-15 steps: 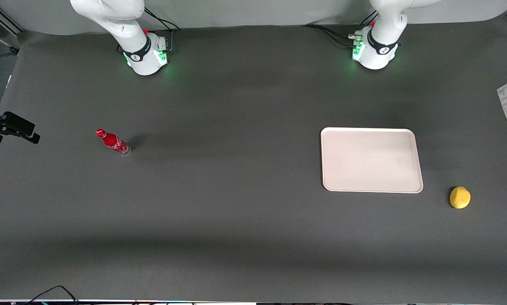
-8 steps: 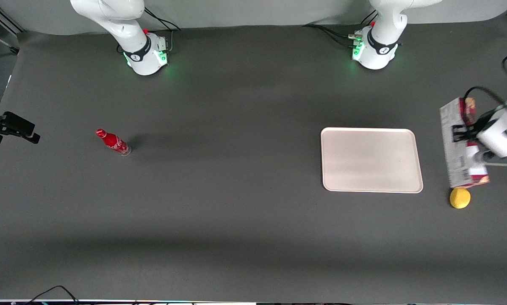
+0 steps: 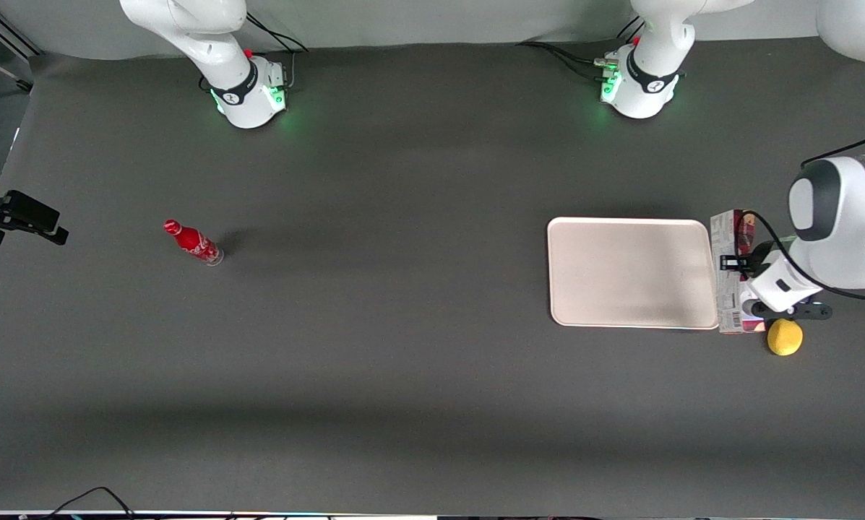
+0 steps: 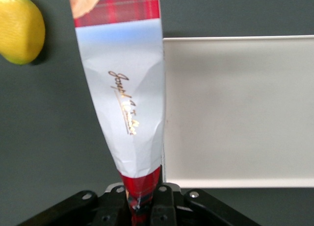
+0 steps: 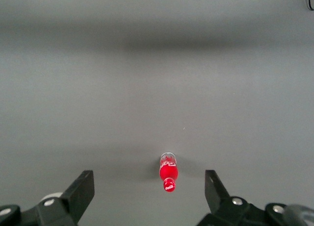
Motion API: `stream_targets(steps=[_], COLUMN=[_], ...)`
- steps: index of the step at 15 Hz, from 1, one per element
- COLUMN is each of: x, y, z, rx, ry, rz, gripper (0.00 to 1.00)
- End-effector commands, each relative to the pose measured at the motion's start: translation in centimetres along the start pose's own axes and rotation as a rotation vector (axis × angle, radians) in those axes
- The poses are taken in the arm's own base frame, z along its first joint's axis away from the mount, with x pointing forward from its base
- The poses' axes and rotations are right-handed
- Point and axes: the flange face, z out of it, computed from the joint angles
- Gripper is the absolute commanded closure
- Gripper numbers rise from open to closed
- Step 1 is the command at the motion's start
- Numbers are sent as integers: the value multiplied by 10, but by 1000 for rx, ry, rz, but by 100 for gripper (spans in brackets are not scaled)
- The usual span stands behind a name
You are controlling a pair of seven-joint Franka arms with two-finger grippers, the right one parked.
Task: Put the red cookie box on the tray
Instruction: 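Carry the held cookie box over to the white tray's edge, then lower the cookie box onto the tray and open the left gripper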
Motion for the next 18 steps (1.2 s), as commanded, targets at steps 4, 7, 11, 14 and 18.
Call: stream_targets(steps=[4, 7, 11, 14, 18], x=[-28, -29, -31, -30, -21], y=[7, 9, 10, 10, 8], z=[60, 74, 92, 93, 45], rx=[9, 9, 8, 8, 13], ry=[85, 101, 123, 118, 105], rz=[1, 6, 13, 16, 16], gripper=[100, 100, 100, 0, 0])
